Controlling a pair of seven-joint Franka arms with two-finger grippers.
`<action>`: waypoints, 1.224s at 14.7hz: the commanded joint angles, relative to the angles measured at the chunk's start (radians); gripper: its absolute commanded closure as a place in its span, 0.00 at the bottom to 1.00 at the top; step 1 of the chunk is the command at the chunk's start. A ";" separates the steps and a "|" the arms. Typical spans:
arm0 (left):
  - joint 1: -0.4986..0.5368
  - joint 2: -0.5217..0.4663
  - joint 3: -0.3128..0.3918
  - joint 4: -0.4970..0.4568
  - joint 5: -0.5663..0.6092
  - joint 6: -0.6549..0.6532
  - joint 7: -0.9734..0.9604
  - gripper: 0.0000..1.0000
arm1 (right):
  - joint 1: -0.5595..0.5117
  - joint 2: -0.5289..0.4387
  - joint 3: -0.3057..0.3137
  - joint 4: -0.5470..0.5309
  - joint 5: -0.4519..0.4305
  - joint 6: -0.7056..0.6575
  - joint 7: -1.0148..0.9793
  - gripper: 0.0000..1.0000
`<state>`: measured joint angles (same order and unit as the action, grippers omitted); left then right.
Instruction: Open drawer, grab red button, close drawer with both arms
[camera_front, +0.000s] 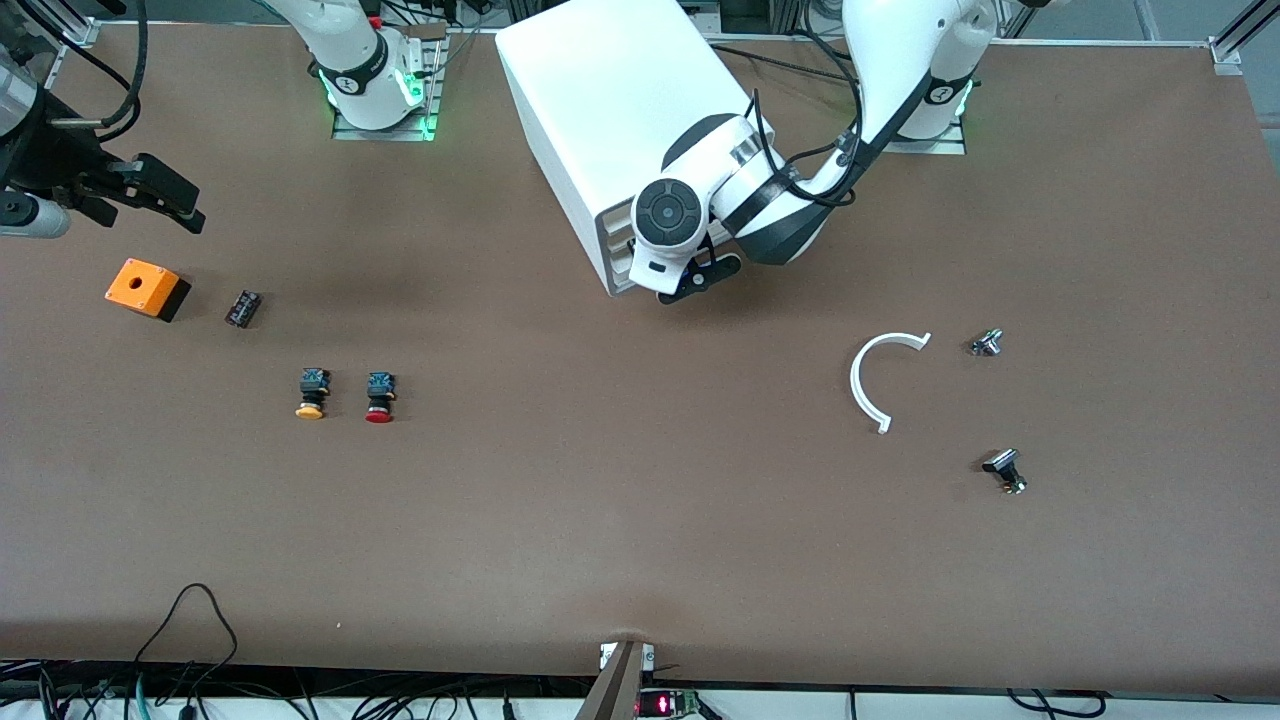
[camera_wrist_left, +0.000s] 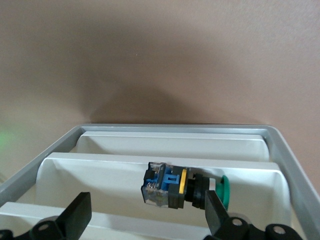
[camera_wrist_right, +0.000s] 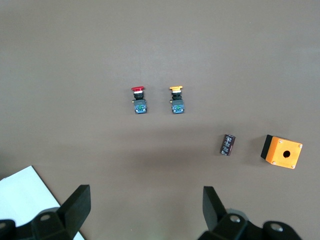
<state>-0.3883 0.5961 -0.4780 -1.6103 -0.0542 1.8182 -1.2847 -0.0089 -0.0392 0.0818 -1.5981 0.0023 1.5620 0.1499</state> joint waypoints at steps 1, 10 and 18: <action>0.031 -0.030 0.021 0.019 0.029 -0.010 0.011 0.00 | 0.015 -0.016 -0.010 -0.010 -0.015 -0.007 -0.003 0.01; 0.207 -0.033 0.021 0.231 0.085 -0.171 0.177 0.00 | 0.015 -0.018 -0.007 -0.006 -0.007 0.046 -0.007 0.01; 0.367 -0.047 0.021 0.410 0.083 -0.425 0.540 0.00 | 0.014 -0.015 -0.011 0.017 -0.008 0.032 -0.093 0.01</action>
<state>-0.0585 0.5527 -0.4520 -1.2588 0.0084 1.4591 -0.8518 -0.0011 -0.0410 0.0806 -1.5878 0.0023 1.6021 0.1052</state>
